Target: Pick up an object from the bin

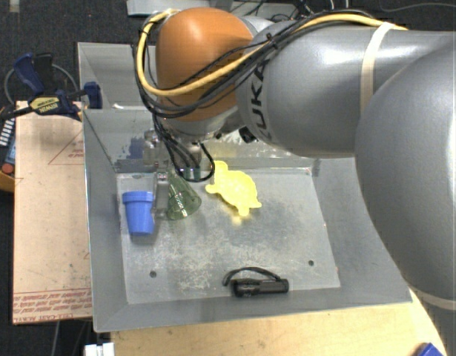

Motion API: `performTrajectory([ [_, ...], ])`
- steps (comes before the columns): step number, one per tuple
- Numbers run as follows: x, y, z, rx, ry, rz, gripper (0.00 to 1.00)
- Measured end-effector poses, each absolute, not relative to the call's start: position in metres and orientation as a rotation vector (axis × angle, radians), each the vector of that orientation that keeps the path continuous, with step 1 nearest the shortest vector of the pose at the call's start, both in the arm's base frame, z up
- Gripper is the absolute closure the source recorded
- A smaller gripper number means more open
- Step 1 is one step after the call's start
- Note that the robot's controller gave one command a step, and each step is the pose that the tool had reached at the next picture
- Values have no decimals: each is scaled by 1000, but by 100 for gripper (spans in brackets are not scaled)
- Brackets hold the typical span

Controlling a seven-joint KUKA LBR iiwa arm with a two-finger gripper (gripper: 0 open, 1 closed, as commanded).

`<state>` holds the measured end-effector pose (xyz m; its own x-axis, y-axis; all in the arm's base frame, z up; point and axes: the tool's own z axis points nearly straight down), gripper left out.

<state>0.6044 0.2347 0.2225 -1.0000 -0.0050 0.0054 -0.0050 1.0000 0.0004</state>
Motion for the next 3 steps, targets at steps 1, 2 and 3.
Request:
performTrajectory([
  [1,606,233,228,0,-3143,-3,0],
  [2,617,240,141,525,-3098,-4,0],
  [3,622,243,153,727,-3061,-5,0],
])
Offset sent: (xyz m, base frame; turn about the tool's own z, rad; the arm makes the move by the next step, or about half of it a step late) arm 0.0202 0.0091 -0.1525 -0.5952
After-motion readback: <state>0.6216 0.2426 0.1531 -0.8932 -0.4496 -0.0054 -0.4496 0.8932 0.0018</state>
